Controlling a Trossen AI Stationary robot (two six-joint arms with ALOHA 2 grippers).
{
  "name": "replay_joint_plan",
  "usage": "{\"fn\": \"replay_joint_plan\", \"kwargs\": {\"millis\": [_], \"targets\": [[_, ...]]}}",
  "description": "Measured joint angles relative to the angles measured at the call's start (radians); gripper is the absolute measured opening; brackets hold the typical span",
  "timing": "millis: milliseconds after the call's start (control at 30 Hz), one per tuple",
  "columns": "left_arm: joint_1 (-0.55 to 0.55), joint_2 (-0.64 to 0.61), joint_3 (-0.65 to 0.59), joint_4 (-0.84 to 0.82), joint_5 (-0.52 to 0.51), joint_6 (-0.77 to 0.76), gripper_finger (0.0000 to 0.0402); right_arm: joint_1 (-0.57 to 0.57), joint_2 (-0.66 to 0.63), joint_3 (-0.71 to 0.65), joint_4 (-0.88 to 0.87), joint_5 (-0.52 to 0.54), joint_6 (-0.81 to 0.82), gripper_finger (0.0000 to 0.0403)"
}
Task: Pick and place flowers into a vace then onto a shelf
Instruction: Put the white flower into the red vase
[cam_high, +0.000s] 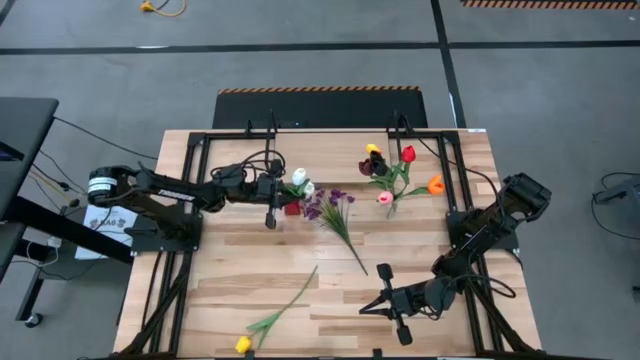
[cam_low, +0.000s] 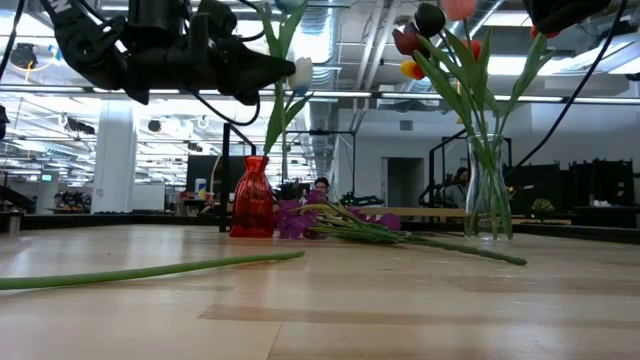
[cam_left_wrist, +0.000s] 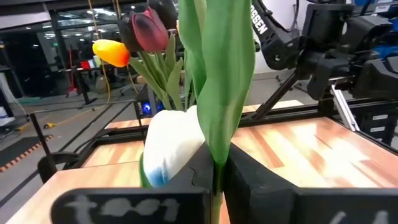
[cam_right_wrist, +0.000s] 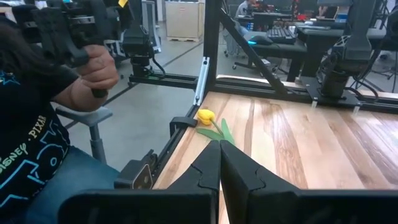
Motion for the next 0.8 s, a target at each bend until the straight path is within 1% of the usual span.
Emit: {"fn": "replay_joint_plan", "kwargs": {"millis": [533,800], "targets": [[0.07,-0.001,0.0,-0.015,0.007,-0.007,0.0,0.0,0.0,0.0,0.0,0.0,0.0,0.0],[0.077,-0.001,-0.001,-0.026,0.014,-0.015,0.0,0.0,0.0,0.0,0.0,0.0,0.0,0.0]]}}
